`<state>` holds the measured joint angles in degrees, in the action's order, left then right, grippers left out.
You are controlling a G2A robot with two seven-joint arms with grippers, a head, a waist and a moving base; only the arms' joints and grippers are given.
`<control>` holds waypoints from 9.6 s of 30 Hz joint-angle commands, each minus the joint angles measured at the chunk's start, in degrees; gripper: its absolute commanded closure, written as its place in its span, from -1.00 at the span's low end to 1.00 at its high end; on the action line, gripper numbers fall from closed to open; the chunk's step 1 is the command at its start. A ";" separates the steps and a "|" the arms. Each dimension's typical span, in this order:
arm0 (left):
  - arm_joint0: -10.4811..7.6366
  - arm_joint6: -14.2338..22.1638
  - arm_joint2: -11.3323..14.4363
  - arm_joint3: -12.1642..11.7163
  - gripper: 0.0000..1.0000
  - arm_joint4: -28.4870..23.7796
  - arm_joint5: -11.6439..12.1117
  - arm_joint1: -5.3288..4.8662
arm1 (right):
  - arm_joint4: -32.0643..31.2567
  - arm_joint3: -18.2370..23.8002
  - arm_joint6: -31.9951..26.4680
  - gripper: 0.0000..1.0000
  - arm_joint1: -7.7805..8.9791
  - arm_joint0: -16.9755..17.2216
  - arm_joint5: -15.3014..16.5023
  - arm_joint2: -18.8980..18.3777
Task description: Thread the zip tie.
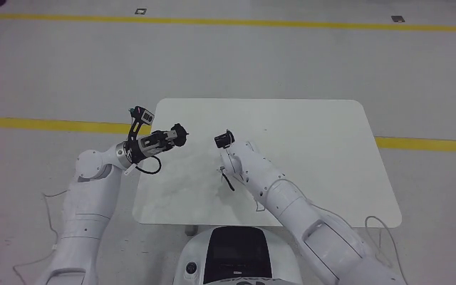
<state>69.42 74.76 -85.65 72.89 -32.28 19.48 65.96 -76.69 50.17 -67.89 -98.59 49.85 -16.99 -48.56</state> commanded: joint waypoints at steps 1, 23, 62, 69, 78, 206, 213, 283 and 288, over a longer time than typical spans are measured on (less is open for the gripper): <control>0.00 0.00 0.00 0.00 1.00 0.00 0.00 0.00 | 0.05 3.16 -0.63 1.00 0.69 1.03 0.56 -1.73; 0.00 0.00 0.00 0.00 1.00 0.00 0.00 0.00 | 10.77 35.63 -3.38 1.00 6.93 16.88 10.66 -23.45; 2.50 -21.04 11.30 3.70 1.00 4.07 0.00 3.63 | 38.86 49.83 30.03 1.00 8.24 32.58 25.46 -28.90; 2.50 -21.04 11.30 3.70 1.00 4.07 0.00 3.63 | 38.86 49.83 30.03 1.00 8.24 32.58 25.46 -28.90; 2.50 -21.04 11.30 3.70 1.00 4.07 0.00 3.63 | 38.86 49.83 30.03 1.00 8.24 32.58 25.46 -28.90; 1.83 -25.10 15.15 1.99 1.00 1.04 0.00 4.64 | 10.18 42.86 81.96 1.00 9.13 35.05 16.63 -10.21; 1.83 -25.10 15.15 1.99 1.00 1.04 0.00 4.64 | 10.19 43.16 83.01 1.00 9.22 35.12 16.47 -10.16; 1.83 -25.10 15.15 1.99 1.00 1.04 0.00 4.64 | 13.81 41.90 82.93 1.00 9.56 34.73 16.94 -8.09; 1.83 -25.10 15.15 1.99 1.00 1.04 0.00 4.64 | 13.41 42.55 82.75 0.04 9.80 34.99 17.28 -8.78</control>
<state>71.25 49.66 -70.50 74.87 -31.24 19.48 70.60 -63.17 92.60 14.94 -88.84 84.79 0.19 -57.24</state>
